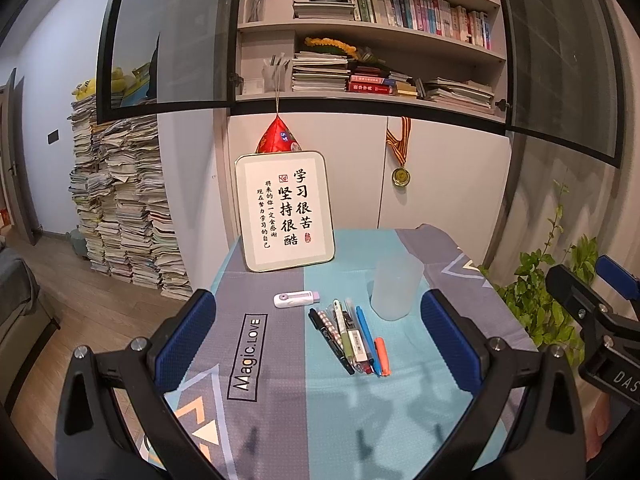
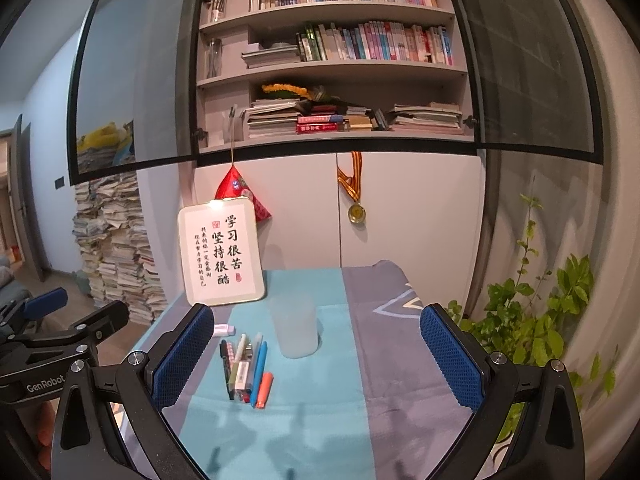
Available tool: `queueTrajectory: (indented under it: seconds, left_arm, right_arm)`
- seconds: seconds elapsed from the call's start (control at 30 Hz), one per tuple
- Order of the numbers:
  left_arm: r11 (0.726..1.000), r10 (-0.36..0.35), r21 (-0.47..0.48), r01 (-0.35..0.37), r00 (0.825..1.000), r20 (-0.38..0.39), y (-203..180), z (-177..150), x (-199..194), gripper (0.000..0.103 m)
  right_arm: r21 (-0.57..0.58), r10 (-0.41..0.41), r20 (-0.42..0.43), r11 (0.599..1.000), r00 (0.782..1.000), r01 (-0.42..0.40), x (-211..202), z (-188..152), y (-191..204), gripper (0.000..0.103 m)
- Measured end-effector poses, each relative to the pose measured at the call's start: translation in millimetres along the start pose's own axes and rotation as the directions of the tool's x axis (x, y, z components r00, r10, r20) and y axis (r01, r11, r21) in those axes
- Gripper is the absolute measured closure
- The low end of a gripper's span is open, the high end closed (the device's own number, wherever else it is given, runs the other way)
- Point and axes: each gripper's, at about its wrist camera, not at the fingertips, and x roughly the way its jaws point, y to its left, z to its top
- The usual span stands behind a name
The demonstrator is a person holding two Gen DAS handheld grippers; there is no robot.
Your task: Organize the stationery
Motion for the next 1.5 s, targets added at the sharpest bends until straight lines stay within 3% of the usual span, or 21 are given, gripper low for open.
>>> queueTrajectory:
  seconds: [1.13, 1.33, 1.5]
  left_arm:
    - [1.0, -0.002, 0.015, 0.003, 0.998, -0.06, -4.8, -7.7, 34.9, 0.001]
    - [1.0, 0.01, 0.012, -0.009, 0.997, -0.081, 0.0, -11.9, 48.8, 0.001]
    - [0.999, 0.039, 0.002, -0.04, 0.99, -0.132, 12.2, -21.1, 73.1, 0.001]
  right_arm:
    - [-0.007, 0.029, -0.062, 1.0, 0.998, -0.03, 32.4, -7.7, 2.1, 0.0]
    - [-0.012, 0.075, -0.111, 0.997, 0.991, -0.076, 54.0, -11.5, 3.7, 0.0]
    - [0.001, 0.152, -0.23, 0.988, 0.961, -0.156, 103.6, -34.3, -2.6, 0.0]
